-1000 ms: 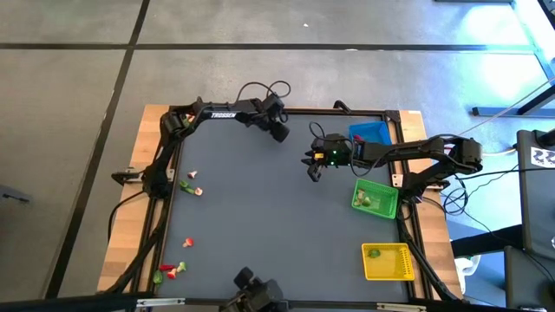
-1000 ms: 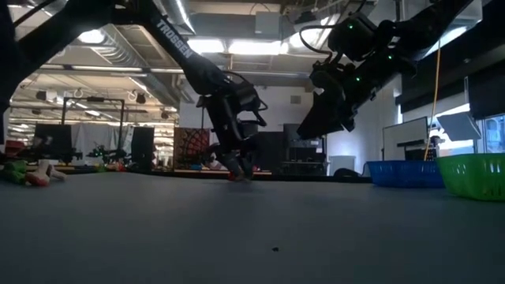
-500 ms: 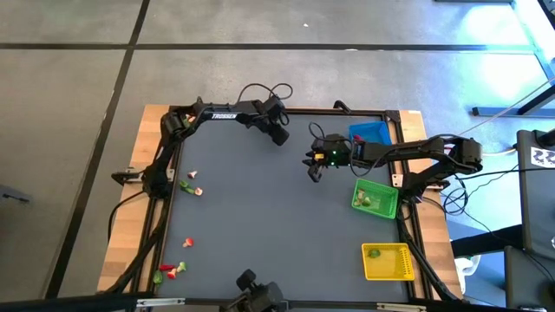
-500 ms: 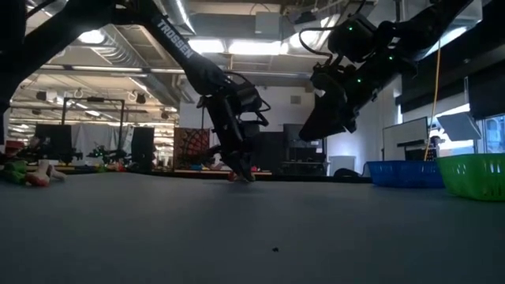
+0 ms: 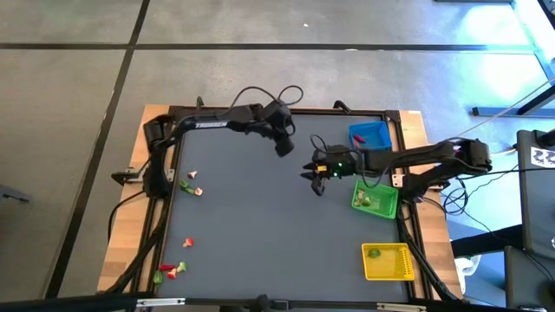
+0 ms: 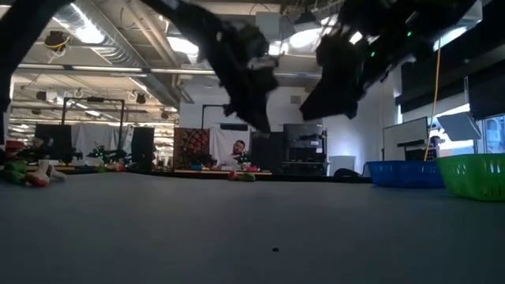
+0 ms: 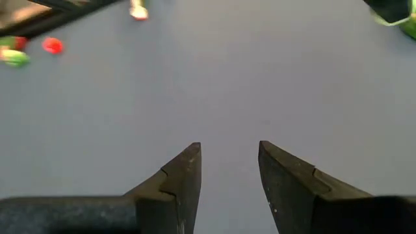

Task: Sort produce into baskets
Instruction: Put the green mushroom into the green basket

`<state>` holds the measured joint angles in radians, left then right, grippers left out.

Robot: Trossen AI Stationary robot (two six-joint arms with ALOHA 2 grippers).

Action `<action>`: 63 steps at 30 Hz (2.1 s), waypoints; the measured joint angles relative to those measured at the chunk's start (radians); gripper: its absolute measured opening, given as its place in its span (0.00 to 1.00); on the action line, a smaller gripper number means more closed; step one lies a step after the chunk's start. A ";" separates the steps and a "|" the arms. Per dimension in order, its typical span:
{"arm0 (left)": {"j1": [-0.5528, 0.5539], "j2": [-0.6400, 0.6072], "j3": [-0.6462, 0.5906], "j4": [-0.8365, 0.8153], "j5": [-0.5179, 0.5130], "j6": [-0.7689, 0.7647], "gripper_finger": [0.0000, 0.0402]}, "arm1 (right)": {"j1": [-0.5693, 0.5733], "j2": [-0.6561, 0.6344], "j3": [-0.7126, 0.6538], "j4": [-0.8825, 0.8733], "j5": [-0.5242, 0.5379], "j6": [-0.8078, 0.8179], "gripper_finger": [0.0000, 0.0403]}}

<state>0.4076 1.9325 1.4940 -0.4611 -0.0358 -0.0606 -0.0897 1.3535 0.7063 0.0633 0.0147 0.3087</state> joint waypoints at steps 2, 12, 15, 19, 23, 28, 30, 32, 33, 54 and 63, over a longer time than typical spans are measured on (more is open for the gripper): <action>-0.032 -0.037 0.000 -0.006 0.026 0.021 0.14 | 0.025 -0.040 0.000 -0.017 0.001 0.001 0.38; -0.197 -0.173 0.000 0.022 0.253 0.091 0.14 | 0.152 -0.187 0.000 -0.054 0.133 -0.083 0.38; -0.247 -0.182 0.000 0.055 0.306 0.110 0.14 | 0.171 -0.189 0.000 -0.027 0.132 -0.104 0.38; -0.305 -0.181 0.000 0.096 0.350 0.146 0.14 | 0.177 -0.189 0.000 -0.004 0.124 -0.114 0.38; -0.344 -0.181 0.000 0.129 0.350 0.170 0.14 | 0.177 -0.188 0.000 0.004 0.091 -0.159 0.38; -0.371 -0.181 0.000 0.187 0.351 0.176 0.14 | 0.177 -0.162 -0.002 0.105 0.022 -0.222 0.38; -0.377 -0.178 0.000 0.201 0.357 0.176 0.14 | 0.177 -0.144 0.000 0.174 -0.044 -0.283 0.38; -0.381 -0.178 0.000 0.212 0.382 0.176 0.14 | 0.177 -0.130 -0.001 0.216 -0.105 -0.346 0.38; -0.382 -0.178 0.000 0.214 0.413 0.176 0.14 | 0.177 -0.124 -0.001 0.232 -0.118 -0.370 0.38; -0.378 -0.177 0.001 0.218 0.496 0.152 0.14 | 0.197 -0.110 -0.002 0.326 -0.234 -0.463 0.35; -0.374 -0.177 0.001 0.218 0.494 0.145 0.14 | 0.219 -0.110 -0.002 0.315 -0.214 -0.553 0.06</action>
<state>0.0334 1.7554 1.4948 -0.2427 0.4579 0.0845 0.1291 1.2434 0.7040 0.3785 -0.1995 -0.2447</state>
